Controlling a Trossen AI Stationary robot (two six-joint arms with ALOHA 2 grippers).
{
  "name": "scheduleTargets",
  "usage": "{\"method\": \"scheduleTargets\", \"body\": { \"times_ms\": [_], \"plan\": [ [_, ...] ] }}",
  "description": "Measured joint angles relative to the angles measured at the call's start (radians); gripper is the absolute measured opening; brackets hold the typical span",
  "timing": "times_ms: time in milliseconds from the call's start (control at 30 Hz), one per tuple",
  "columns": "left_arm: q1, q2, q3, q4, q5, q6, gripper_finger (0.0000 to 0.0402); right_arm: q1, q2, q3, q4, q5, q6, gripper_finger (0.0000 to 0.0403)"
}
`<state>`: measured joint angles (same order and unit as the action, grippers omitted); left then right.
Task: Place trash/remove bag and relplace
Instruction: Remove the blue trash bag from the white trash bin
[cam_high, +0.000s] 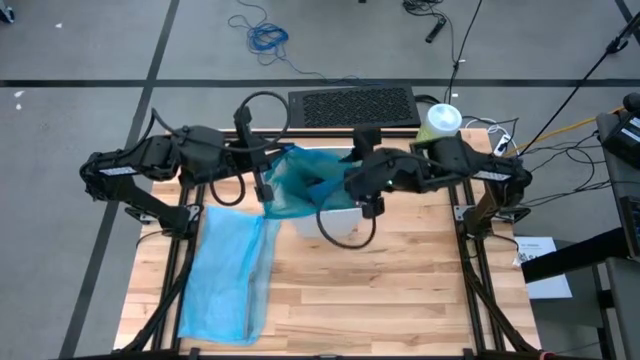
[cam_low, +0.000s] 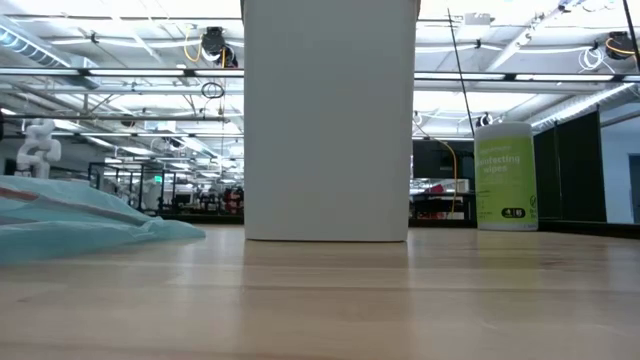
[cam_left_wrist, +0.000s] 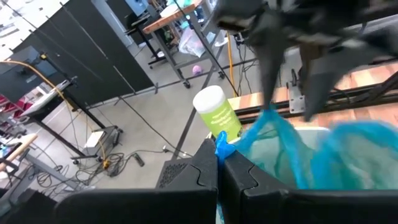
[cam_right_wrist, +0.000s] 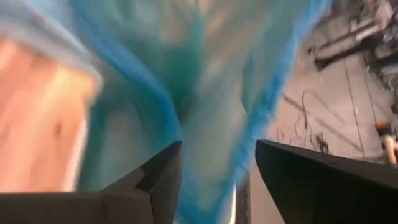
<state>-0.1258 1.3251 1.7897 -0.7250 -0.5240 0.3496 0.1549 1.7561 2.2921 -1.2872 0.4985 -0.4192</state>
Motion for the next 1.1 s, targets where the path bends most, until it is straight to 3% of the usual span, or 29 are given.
{"method": "scheduleTargets", "body": {
  "times_ms": [100, 233, 300, 733, 833, 967, 1100],
  "plan": [
    [-0.006, 0.000, 0.000, 0.000, 0.000, 0.000, 0.0000, -0.037, 0.000, 0.000, -0.032, -0.048, -0.003, 0.0202],
    [-0.007, 0.000, 0.000, 0.000, 0.000, 0.004, 0.0000, -0.068, 0.000, 0.000, 0.025, -0.285, 0.001, 0.0198],
    [-0.008, 0.000, 0.000, 0.000, 0.000, 0.004, 0.0000, -0.075, 0.005, 0.000, 0.052, -0.350, 0.000, 0.0191],
    [-0.008, 0.000, 0.000, -0.006, 0.000, 0.003, 0.0000, -0.133, 0.154, -0.002, 0.072, -0.399, -0.046, 0.0145],
    [-0.008, 0.000, 0.000, -0.025, 0.000, 0.002, 0.0000, -0.136, 0.167, -0.002, 0.097, -0.394, -0.055, 0.0106],
    [-0.008, 0.000, 0.000, -0.030, 0.000, -0.002, 0.0000, -0.121, 0.160, -0.002, 0.111, -0.395, -0.073, 0.0017],
    [-0.008, 0.000, 0.000, -0.030, 0.000, -0.002, 0.0000, -0.105, 0.136, -0.002, 0.108, -0.395, -0.054, 0.0015]
  ]
}}
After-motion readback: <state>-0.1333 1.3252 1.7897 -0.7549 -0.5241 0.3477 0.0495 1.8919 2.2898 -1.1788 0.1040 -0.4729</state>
